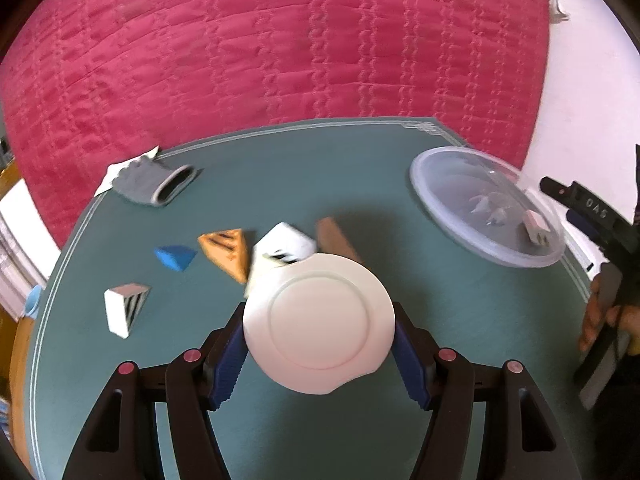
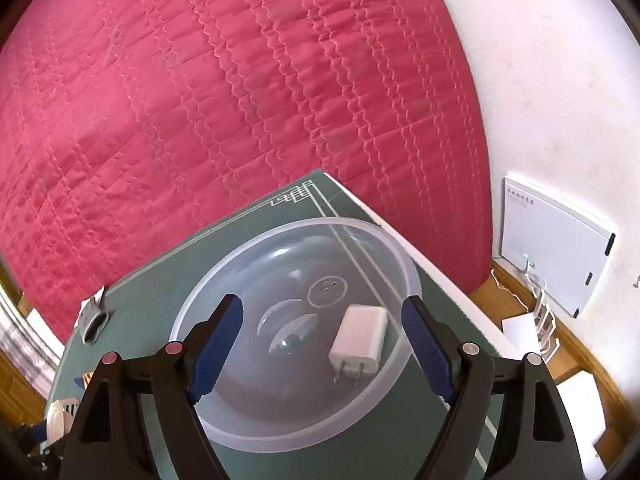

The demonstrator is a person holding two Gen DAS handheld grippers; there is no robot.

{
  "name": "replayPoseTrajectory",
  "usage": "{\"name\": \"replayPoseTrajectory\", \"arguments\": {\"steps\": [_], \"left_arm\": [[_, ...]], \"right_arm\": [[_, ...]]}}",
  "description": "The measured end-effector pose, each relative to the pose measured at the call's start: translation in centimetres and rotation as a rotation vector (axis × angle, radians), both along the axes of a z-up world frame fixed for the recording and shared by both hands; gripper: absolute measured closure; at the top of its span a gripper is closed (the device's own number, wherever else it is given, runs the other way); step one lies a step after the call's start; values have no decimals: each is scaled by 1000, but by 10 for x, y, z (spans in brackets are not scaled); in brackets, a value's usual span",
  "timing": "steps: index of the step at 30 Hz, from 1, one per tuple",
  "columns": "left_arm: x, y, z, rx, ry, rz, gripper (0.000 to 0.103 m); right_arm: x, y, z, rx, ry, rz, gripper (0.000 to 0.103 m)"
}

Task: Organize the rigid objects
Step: 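Carry the charger into the clear bowl and open the right tool, then lower the white plate into the clear bowl and open the left tool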

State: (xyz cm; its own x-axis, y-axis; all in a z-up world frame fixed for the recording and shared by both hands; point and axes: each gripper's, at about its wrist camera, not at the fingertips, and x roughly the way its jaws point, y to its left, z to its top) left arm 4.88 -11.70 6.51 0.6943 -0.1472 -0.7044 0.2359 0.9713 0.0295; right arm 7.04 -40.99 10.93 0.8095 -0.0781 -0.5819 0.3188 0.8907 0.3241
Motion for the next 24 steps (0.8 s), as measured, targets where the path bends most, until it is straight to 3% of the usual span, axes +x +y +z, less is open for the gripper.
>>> {"name": "replayPoseTrajectory", "arguments": {"steps": [14,24], "left_arm": [[34,-75,7,-84,1,-134,34],[51,-117,4,-72,-12,-191,34]], "right_arm": [[-14,-26,-2,-24,-6,-195,13],[-17,-30,-1,-25,-16,-226,12]]}}
